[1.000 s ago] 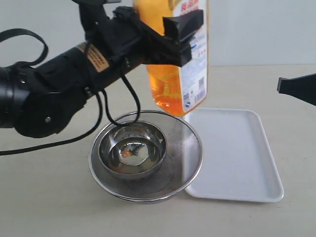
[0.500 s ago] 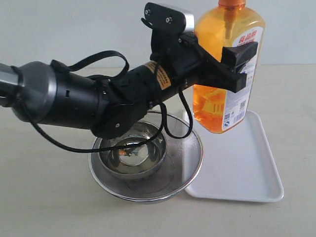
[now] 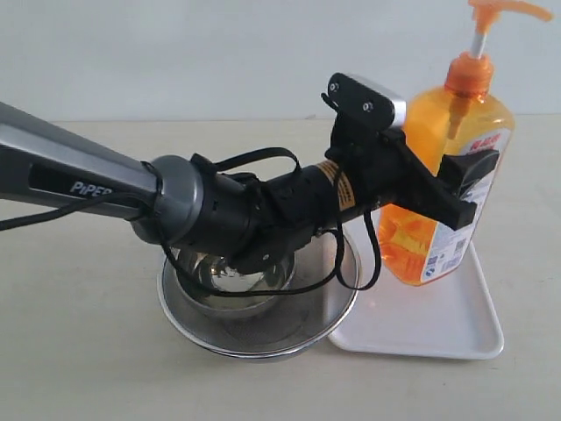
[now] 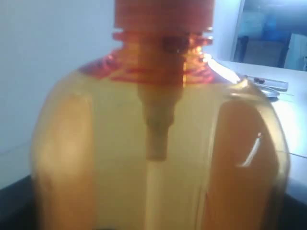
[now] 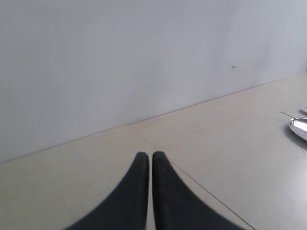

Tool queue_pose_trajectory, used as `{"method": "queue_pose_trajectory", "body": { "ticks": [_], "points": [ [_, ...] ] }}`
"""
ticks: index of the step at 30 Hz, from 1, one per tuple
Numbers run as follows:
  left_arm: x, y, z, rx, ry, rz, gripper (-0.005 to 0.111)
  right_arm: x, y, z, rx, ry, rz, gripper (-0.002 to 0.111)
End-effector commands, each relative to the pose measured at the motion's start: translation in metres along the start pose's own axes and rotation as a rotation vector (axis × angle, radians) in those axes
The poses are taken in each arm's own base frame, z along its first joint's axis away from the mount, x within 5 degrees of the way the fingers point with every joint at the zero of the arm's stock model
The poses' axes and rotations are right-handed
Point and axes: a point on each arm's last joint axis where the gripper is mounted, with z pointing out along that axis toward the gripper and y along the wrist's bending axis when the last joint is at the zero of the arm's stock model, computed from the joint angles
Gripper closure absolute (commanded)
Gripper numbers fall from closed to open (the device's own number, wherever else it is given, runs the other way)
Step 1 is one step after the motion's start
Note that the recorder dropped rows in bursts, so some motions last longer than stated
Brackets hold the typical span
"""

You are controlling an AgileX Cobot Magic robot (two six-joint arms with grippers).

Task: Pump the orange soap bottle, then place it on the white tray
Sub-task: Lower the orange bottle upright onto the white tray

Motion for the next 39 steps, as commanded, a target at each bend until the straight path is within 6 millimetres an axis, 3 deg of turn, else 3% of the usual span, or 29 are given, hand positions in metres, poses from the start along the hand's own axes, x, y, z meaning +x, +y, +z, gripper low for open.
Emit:
{"method": "queue_pose_trajectory", "body": {
  "ticks": [1, 12, 21, 23, 31, 34, 39],
  "points": [
    [-0.012, -0.003, 0.004, 0.022, -0.098, 0.016, 0.102, -0.003, -0.002, 0.000, 0.014, -0.016, 0.006, 0.108],
    [0.012, -0.002, 0.006, 0.033, -0.094, 0.003, 0.102, -0.003, -0.001, 0.000, 0.009, -0.013, 0.006, 0.108],
    [0.014, -0.003, 0.006, 0.047, -0.085, 0.018, 0.100, -0.001, 0.002, 0.000, -0.021, 0.004, 0.006, 0.108],
    [0.014, -0.003, 0.006, 0.053, -0.085, 0.023, 0.093, -0.001, 0.002, 0.000, -0.021, 0.004, 0.006, 0.108],
    [0.014, -0.004, 0.006, 0.055, -0.089, 0.023, 0.041, 0.001, 0.005, 0.000, -0.062, 0.027, 0.006, 0.108],
    [0.013, -0.003, 0.006, 0.053, -0.092, 0.022, 0.033, 0.001, 0.006, 0.000, -0.067, 0.031, 0.006, 0.108],
    [0.013, -0.003, 0.006, 0.053, -0.092, 0.022, 0.034, 0.002, 0.007, 0.000, -0.080, 0.038, 0.006, 0.108]
  ]
}}
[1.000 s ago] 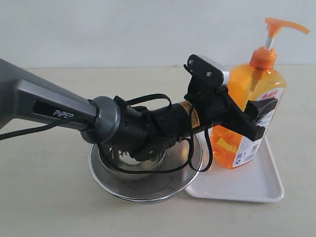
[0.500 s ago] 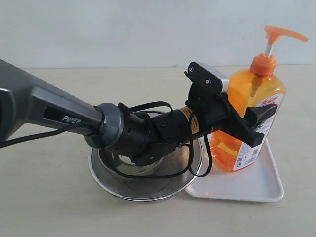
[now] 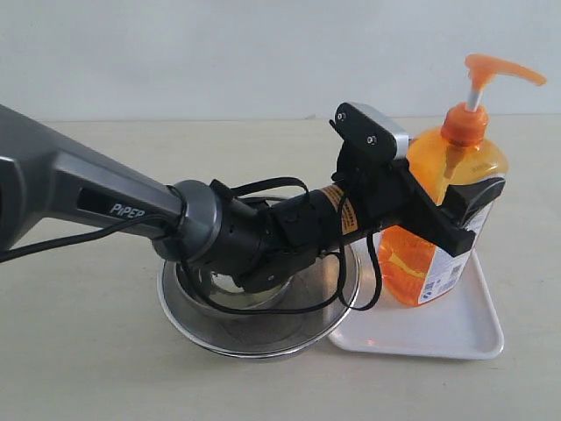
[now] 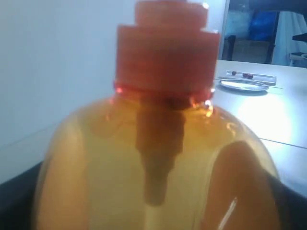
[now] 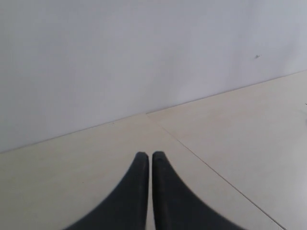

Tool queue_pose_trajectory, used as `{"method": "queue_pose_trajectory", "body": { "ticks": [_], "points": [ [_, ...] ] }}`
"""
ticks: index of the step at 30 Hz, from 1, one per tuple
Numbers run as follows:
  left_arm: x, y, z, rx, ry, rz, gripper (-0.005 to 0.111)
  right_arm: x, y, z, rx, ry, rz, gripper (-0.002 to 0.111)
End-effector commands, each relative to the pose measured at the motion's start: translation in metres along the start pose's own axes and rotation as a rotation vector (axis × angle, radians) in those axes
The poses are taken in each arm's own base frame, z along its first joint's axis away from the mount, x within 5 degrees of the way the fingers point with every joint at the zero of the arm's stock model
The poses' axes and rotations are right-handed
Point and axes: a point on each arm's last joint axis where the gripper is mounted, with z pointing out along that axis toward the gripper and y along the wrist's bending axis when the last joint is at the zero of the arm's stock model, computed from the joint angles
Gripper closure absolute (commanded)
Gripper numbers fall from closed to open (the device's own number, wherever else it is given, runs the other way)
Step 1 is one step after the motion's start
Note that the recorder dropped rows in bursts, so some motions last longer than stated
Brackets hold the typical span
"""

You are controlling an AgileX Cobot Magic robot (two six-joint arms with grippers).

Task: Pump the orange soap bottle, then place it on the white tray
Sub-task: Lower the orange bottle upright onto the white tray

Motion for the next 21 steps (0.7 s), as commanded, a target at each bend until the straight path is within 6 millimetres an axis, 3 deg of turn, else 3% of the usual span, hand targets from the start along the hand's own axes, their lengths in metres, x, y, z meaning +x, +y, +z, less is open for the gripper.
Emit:
{"method": "queue_pose_trajectory", "body": {
  "ticks": [1, 6, 13, 21],
  "points": [
    [-0.013, -0.001, 0.001, 0.009, -0.066, 0.001, 0.034, -0.002, 0.001, 0.000, -0.012, -0.001, 0.003, 0.108],
    [-0.021, 0.000, 0.001, -0.008, -0.034, 0.008, 0.034, -0.002, 0.001, 0.000, -0.014, 0.000, -0.004, 0.108],
    [-0.052, 0.000, -0.003, -0.041, 0.036, 0.022, 0.034, -0.001, 0.003, 0.000, -0.031, 0.009, -0.004, 0.108],
    [-0.056, -0.005, -0.004, -0.002, 0.063, 0.013, 0.034, -0.001, 0.003, 0.000, -0.035, 0.011, -0.001, 0.108]
  ]
}}
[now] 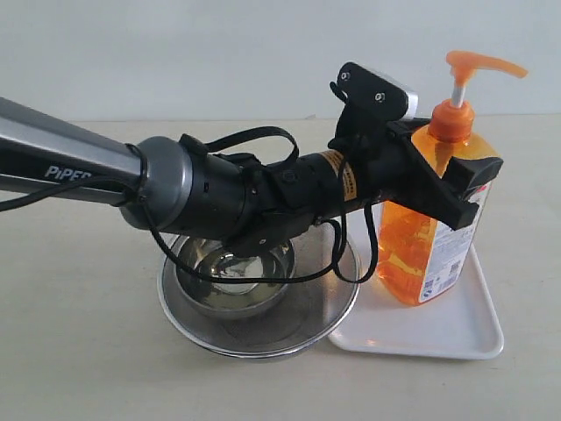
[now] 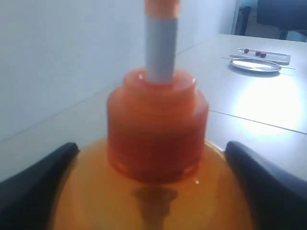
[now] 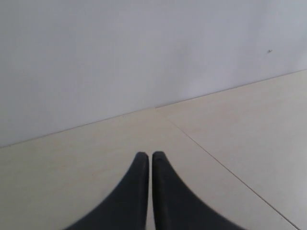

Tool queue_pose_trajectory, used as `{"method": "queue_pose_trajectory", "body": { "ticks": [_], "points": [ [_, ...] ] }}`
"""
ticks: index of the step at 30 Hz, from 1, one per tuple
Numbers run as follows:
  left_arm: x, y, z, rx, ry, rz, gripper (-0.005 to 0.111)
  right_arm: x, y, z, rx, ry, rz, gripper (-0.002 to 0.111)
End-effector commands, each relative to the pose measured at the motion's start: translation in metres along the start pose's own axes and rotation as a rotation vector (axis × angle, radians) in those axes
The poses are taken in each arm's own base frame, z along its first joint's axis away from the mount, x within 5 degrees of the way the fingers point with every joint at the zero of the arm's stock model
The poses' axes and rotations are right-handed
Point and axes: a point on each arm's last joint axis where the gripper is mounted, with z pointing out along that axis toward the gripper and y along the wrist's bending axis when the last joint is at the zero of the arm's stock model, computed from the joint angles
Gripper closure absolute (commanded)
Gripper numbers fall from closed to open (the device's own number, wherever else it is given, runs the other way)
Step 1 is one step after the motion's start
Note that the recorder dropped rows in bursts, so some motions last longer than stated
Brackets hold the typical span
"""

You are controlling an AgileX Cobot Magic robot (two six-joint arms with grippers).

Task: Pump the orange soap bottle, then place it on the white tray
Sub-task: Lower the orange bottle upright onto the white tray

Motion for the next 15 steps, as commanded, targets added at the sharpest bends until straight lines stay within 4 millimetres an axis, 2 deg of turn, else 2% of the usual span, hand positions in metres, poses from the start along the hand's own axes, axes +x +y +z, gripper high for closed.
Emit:
{"method": "queue_pose_trajectory", "body": {
  "ticks": [1, 10, 15],
  "points": [
    [-0.019, -0.004, -0.002, 0.036, -0.049, 0.009, 0.034, -0.003, 0.000, 0.000, 0.001, -0.011, -0.004, 0.108],
    [-0.043, -0.008, -0.011, 0.054, -0.047, 0.033, 0.034, -0.003, 0.000, 0.000, 0.001, -0.011, -0.004, 0.108],
    [-0.048, -0.008, -0.013, 0.042, -0.033, 0.040, 0.034, -0.003, 0.000, 0.000, 0.001, -0.011, -0.004, 0.108]
  ]
}}
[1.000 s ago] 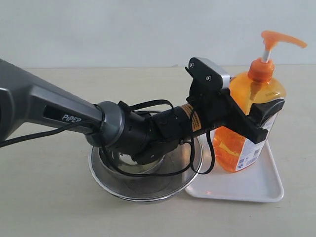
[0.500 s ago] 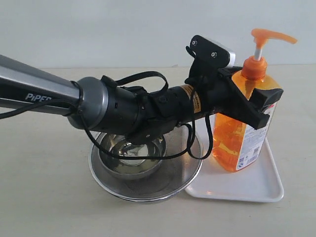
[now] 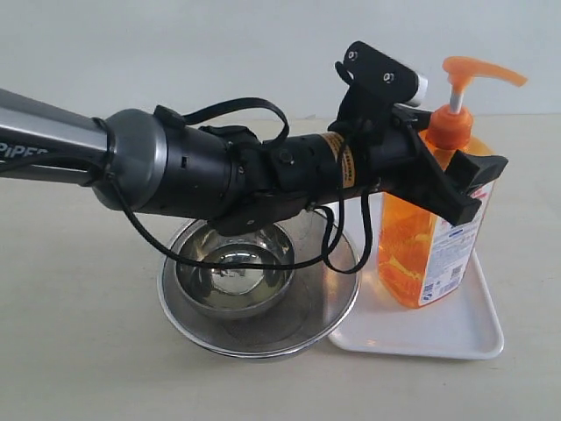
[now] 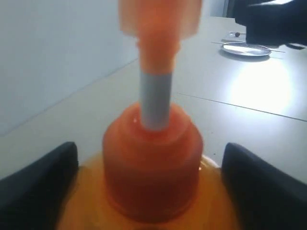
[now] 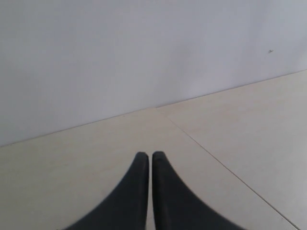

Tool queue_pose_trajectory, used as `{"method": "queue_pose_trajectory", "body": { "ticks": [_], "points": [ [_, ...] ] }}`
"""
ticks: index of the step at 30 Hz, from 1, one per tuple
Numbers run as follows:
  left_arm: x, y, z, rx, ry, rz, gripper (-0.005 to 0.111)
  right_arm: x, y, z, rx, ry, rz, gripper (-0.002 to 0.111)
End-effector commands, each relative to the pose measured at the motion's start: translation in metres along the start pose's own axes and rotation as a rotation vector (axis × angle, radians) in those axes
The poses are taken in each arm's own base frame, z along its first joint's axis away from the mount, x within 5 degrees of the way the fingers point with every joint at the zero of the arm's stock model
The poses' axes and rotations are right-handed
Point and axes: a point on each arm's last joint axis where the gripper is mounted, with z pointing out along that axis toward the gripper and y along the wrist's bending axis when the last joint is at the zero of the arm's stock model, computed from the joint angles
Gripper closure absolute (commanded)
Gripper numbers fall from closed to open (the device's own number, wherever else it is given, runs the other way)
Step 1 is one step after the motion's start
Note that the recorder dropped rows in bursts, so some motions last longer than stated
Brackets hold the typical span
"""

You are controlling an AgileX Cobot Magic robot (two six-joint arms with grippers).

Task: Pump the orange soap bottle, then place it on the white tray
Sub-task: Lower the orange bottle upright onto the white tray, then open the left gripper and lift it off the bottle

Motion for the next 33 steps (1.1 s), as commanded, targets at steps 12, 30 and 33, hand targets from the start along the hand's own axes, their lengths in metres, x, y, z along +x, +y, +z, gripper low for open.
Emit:
{"method": "queue_pose_trajectory", "body": {
  "ticks": [12, 30, 33],
  "points": [
    [-0.027, -0.002, -0.005, 0.016, -0.106, -0.049, 0.011, -0.002, 0.001, 0.000, -0.017, -0.001, 0.002, 0.108],
    [-0.063, 0.001, -0.045, -0.121, 0.094, -0.040, 0.011, -0.001, 0.004, -0.001, -0.071, 0.023, 0.015, 0.108],
    [-0.068, -0.002, -0.060, -0.121, 0.091, -0.040, 0.011, -0.005, 0.002, -0.004, -0.091, 0.018, 0.036, 0.108]
  ]
}}
